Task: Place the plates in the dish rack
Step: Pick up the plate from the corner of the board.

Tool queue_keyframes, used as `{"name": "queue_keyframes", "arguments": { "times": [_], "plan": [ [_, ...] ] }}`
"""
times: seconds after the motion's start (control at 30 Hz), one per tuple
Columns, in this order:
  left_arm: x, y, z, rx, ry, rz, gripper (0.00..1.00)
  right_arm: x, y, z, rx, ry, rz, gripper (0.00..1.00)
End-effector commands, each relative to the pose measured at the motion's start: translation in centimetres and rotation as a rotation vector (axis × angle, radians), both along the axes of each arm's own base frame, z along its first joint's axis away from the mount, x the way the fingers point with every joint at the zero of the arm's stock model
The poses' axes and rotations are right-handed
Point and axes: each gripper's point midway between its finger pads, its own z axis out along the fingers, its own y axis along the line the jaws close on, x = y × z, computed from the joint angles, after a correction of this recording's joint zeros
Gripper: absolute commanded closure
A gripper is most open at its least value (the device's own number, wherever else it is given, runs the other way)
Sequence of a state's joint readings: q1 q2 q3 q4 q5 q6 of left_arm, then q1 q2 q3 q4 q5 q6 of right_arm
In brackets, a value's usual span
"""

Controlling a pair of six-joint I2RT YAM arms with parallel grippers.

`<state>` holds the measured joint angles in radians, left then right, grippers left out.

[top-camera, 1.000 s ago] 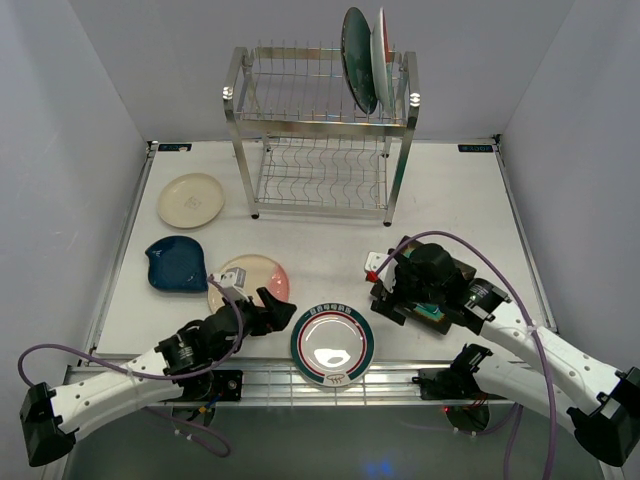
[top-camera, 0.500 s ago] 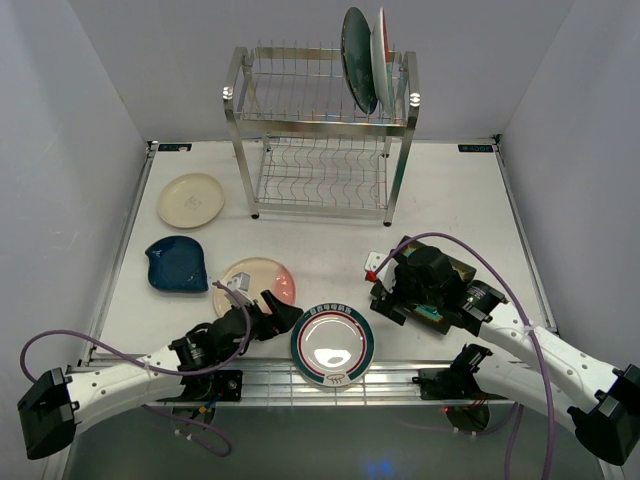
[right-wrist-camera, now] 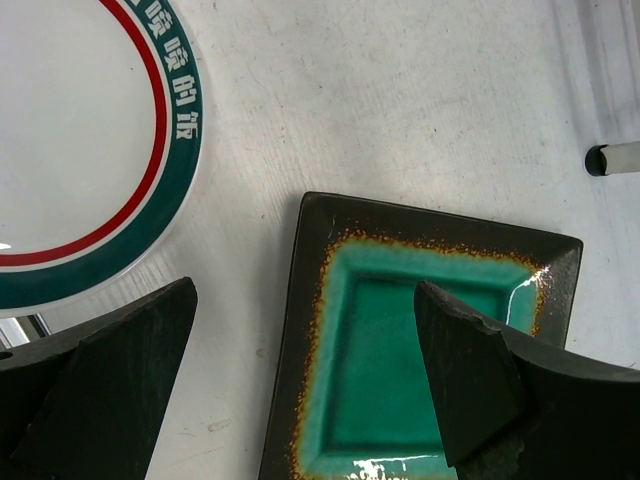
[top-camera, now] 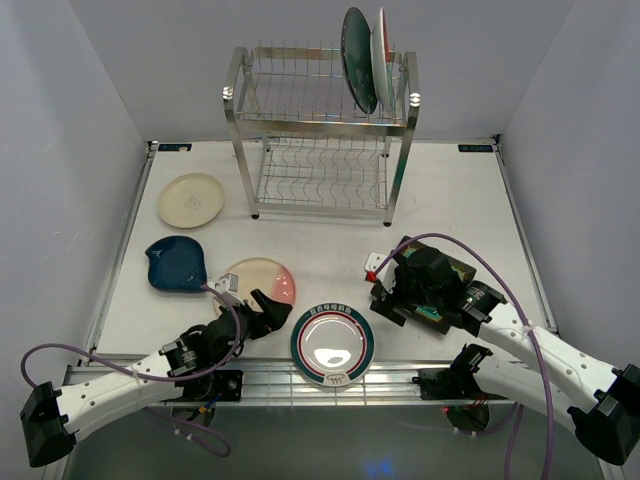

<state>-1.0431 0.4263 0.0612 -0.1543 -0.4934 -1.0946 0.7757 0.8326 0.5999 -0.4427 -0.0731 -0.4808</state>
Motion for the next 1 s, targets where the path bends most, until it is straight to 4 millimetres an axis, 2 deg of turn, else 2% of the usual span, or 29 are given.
{"name": "queue_keyframes", "arguments": {
  "times": [0.0,0.17,0.57,0.83,0.97],
  "plan": [
    [0.0,0.5,1.2,0.024,-0.015,0.004,0.02,0.3,0.3,0.4,0.019,-0.023,-0.007,0.05],
    [-1.3,-1.0,1.7,-0.014,0.007,-0.096,0.02,0.3,0.3,0.3,0.016,-0.023,-0.007,0.05],
    [-2.5,-2.1,1.8,-0.087,-0.007,-0.187,0.07,0.2,0.2,0.1,0.012,-0.017,-0.007,0.04],
    [-3.6,-2.3,-0.6,-0.081,0.086,-0.199,0.12,0.3,0.1,0.1,0.012,-0.019,-0.015,0.04],
    [-4.1,-2.5,-0.8,-0.084,0.104,-0.219,0.17,0.4,0.1,0.1,0.012,-0.021,-0.016,0.03]
  ]
}}
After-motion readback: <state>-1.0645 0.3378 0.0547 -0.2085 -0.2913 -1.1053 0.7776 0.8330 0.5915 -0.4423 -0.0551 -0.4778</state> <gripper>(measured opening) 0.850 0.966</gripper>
